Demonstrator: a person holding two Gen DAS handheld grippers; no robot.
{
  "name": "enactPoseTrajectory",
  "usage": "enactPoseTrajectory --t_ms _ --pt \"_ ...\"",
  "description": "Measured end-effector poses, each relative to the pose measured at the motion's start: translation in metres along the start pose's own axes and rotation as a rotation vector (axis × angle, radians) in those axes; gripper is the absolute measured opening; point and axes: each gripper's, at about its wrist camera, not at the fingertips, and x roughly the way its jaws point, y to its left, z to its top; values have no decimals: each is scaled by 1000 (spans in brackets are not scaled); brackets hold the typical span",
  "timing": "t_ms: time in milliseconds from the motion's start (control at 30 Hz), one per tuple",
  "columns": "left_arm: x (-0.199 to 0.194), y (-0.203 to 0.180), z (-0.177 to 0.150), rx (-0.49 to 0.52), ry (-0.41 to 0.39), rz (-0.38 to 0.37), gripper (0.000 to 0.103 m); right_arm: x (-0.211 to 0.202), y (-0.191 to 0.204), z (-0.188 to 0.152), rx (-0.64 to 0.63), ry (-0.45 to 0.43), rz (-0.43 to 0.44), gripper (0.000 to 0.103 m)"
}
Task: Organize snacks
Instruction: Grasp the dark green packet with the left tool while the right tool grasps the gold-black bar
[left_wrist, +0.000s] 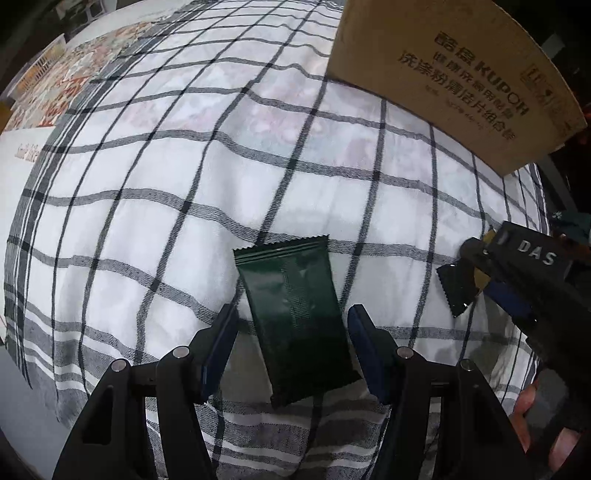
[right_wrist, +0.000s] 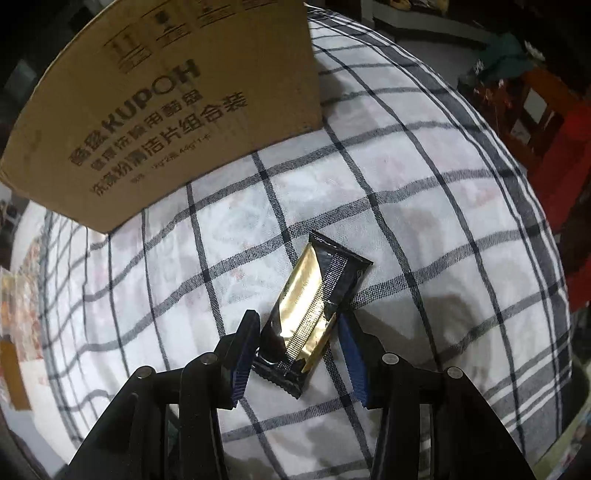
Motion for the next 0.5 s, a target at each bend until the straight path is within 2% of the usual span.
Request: enactPoseTrajectory --t_ms 200,233,267,500 --pt "0 -3 -1 13 -23 6 58 -2 9 -2 -58 -13 -17 45" --pt "-1 -2 -1 11 -31 -6 54 -3 10 -3 -69 -19 -13 43" --pt "-1 -1 -2 6 -37 -19 50 -4 8 -5 -68 -27 -1 42" --pt "-5 12 -8 0 -55 -71 48 -16 -13 -18 -44 -54 63 39"
